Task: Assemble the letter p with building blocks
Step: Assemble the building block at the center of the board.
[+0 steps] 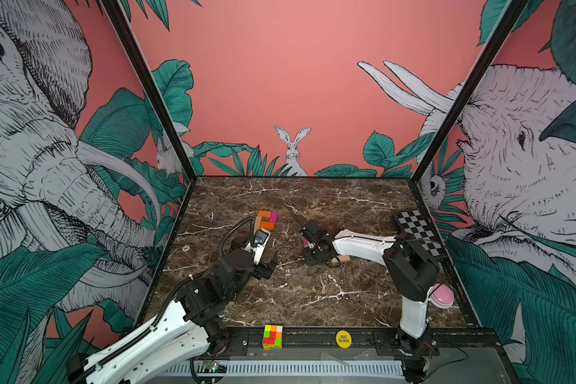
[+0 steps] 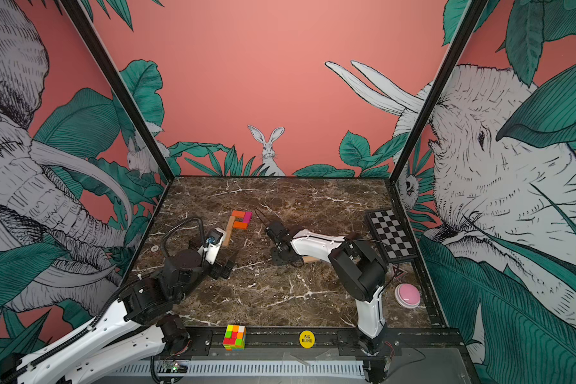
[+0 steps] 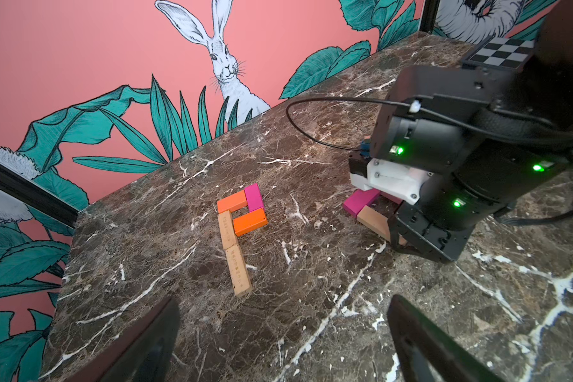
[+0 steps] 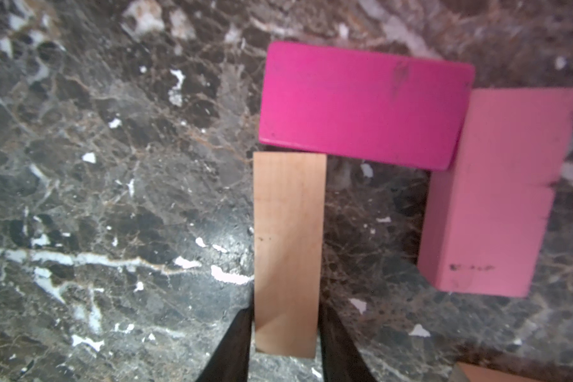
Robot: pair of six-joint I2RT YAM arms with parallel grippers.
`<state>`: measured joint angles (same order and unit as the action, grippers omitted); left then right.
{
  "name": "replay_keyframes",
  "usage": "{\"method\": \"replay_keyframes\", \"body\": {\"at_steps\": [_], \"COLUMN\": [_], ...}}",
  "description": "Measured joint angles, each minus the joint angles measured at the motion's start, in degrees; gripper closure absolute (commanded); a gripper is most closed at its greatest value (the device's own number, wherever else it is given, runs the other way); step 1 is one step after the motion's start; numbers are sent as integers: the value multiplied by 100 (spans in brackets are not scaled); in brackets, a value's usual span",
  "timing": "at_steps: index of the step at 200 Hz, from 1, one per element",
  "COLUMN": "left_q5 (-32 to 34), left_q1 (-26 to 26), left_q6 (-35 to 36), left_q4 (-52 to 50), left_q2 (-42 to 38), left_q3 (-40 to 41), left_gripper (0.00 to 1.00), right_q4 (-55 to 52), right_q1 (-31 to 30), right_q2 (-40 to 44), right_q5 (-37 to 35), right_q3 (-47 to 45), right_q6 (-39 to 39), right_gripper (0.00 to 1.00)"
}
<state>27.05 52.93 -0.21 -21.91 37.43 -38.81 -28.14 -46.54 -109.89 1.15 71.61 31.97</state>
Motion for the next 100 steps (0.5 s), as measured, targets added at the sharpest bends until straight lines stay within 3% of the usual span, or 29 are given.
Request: {"method": "replay_keyframes", "body": {"at_steps": [49,100], "left_q5": [-7,-11], "left_q1": [-7,-11], "left_q6": [0,-2], "left_q4": [0,0], "left_q2": [2,2], "left_q3": [0,0], "left_gripper": [0,1], "right_q4": [2,7], "right_q1": [0,7], "right_q2": [-2,-2], "right_q5": [66,125], "right_q3": [24,35], "right_q6": [17,48], "right_gripper": [43,41]}}
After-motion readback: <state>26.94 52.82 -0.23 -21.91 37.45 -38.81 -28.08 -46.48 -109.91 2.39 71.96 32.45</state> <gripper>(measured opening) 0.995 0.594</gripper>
